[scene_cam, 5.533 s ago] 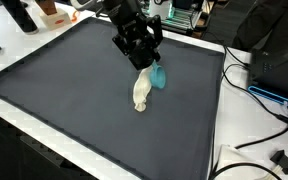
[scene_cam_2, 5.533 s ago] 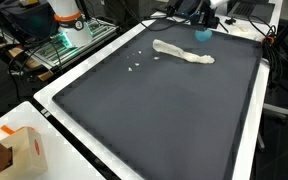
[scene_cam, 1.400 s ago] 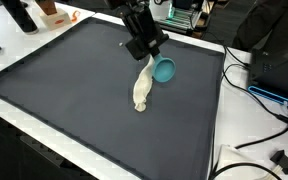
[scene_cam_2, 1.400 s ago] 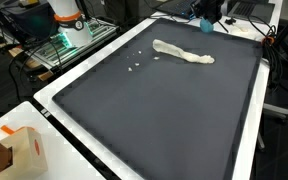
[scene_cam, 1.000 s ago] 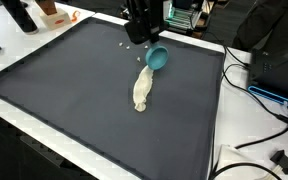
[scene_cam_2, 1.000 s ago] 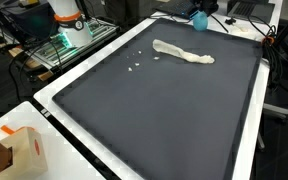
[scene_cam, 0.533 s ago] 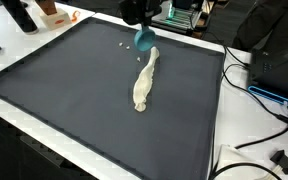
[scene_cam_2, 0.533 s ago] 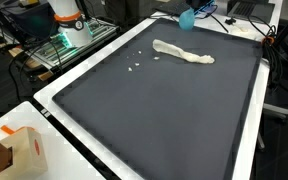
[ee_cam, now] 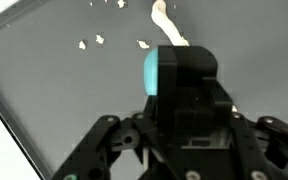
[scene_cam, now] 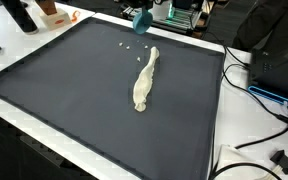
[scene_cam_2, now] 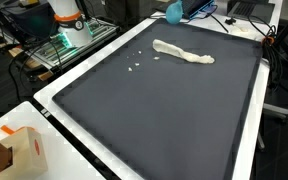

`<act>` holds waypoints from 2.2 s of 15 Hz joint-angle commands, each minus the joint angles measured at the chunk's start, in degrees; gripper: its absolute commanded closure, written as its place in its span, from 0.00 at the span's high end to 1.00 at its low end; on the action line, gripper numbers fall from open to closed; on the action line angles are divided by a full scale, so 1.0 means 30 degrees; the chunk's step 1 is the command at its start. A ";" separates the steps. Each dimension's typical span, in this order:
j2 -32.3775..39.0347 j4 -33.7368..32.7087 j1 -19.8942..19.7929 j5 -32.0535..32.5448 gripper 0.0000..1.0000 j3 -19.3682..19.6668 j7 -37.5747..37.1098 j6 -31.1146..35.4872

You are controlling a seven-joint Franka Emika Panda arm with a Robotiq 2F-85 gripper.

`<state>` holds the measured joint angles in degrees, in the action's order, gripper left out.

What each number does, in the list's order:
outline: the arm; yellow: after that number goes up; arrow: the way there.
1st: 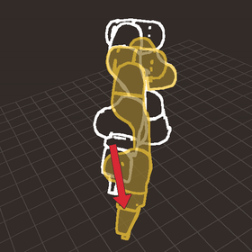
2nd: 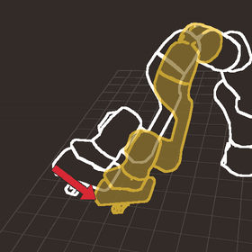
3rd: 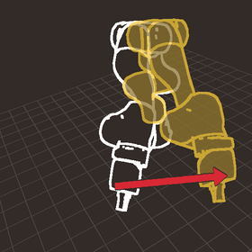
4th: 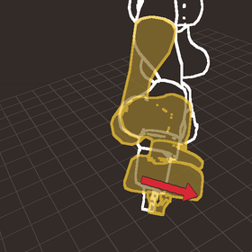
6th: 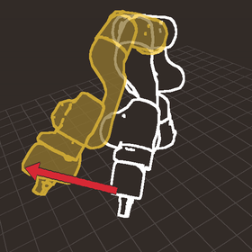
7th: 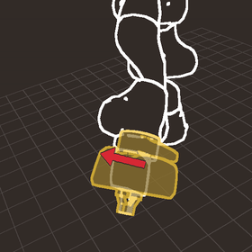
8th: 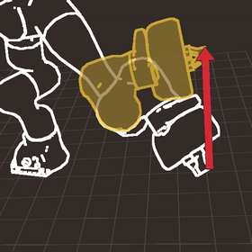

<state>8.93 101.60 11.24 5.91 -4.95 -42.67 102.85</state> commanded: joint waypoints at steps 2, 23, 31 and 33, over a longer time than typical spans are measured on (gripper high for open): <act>-0.0166 -0.0191 -0.0044 0.0330 0.25 -0.0311 0.0027 -0.0599; 0.2805 -0.0034 -0.5076 -0.9391 0.25 0.0182 2.1252 0.1951; 0.4263 -0.0247 -0.7165 -1.4488 0.25 0.0158 2.9107 -0.1348; 0.4711 -0.0295 -0.7431 -1.5120 0.25 0.0321 3.0394 -0.2422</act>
<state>21.36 100.97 -9.26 -35.97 -3.91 42.92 99.92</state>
